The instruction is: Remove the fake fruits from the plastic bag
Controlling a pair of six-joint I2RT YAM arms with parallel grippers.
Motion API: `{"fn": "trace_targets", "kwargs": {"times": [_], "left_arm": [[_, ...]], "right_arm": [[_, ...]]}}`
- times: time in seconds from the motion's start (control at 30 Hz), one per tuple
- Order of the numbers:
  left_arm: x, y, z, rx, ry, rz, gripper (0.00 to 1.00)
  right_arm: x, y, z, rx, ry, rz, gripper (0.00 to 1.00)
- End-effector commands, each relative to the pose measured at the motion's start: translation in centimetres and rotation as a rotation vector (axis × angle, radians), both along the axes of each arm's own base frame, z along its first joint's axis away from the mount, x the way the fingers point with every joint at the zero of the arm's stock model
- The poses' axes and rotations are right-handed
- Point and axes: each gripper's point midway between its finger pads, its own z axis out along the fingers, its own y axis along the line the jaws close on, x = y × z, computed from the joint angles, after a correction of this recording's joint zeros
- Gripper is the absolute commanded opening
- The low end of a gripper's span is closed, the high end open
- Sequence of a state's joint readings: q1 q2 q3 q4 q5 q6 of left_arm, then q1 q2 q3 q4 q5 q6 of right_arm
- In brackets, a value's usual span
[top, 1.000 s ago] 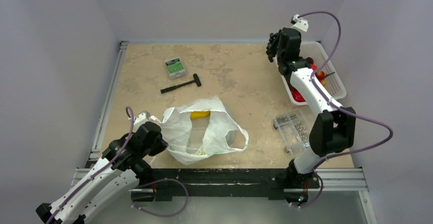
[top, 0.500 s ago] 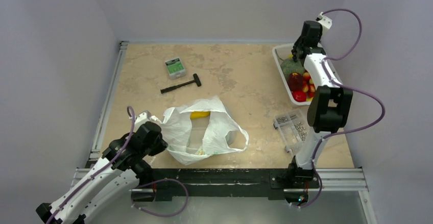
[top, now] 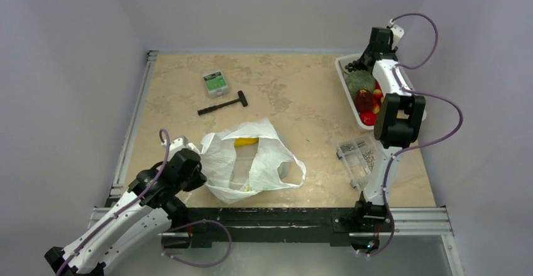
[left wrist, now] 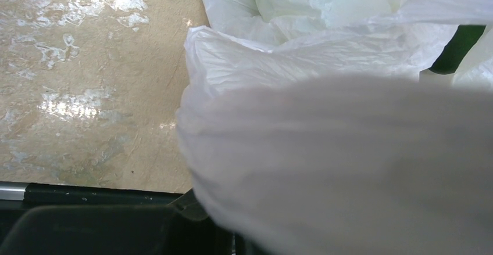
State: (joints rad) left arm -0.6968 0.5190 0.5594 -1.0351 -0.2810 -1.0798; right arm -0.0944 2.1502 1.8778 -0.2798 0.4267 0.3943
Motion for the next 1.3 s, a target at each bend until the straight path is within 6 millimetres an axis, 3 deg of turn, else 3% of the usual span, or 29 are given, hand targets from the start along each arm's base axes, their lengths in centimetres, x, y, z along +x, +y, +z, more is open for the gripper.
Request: {"fn": "trace_targets", "kwargs": {"times": [0.0, 0.17, 0.3, 0.47, 0.5, 0.63, 0.77, 0.93, 1.03, 1.2, 1.27], "left_arm": [[1.1, -1.0, 2.1, -0.03, -0.053, -0.022, 0.0], [1.1, -1.0, 2.0, -0.024, -0.044, -0.028, 0.0], [1.2, -1.1, 2.0, -0.028, -0.049, -0.024, 0.0], [1.4, -1.2, 2.2, -0.022, -0.049, -0.022, 0.0], [1.4, -1.2, 2.2, -0.022, -0.047, -0.023, 0.0], [1.3, -1.2, 2.0, -0.019, -0.04, -0.024, 0.0], [1.2, -1.2, 1.7, -0.026, -0.037, -0.02, 0.0], [1.1, -1.0, 1.2, -0.024, -0.031, -0.012, 0.0], [1.2, -0.9, 1.3, -0.027, -0.038, 0.002, 0.0], [1.4, -0.9, 1.5, -0.04, -0.057, 0.023, 0.0], [1.5, -0.8, 1.6, -0.038, -0.06, 0.026, 0.0]], "right_arm": [[-0.4, -1.2, 2.7, -0.029, -0.019, -0.014, 0.56], [-1.4, -0.4, 6.3, -0.027, -0.073, 0.031, 0.72], [-3.0, 3.3, 8.9, 0.042, -0.155, 0.149, 0.77], [-6.6, 12.1, 12.0, 0.109, -0.296, 0.407, 0.86], [-7.4, 15.1, 12.1, 0.125, -0.308, 0.484, 0.87], [-11.1, 23.9, 11.1, 0.21, -0.291, 0.695, 0.88], [-16.7, 33.1, 10.3, 0.265, -0.294, 0.992, 0.87], [-24.8, 40.7, 10.5, 0.258, -0.293, 1.342, 0.88], [-29.5, 43.8, 9.2, 0.177, -0.224, 1.477, 0.87], [-36.9, 46.9, 7.3, 0.049, -0.157, 1.655, 0.83], [-38.8, 47.6, 6.8, 0.018, -0.133, 1.708, 0.78]]}}
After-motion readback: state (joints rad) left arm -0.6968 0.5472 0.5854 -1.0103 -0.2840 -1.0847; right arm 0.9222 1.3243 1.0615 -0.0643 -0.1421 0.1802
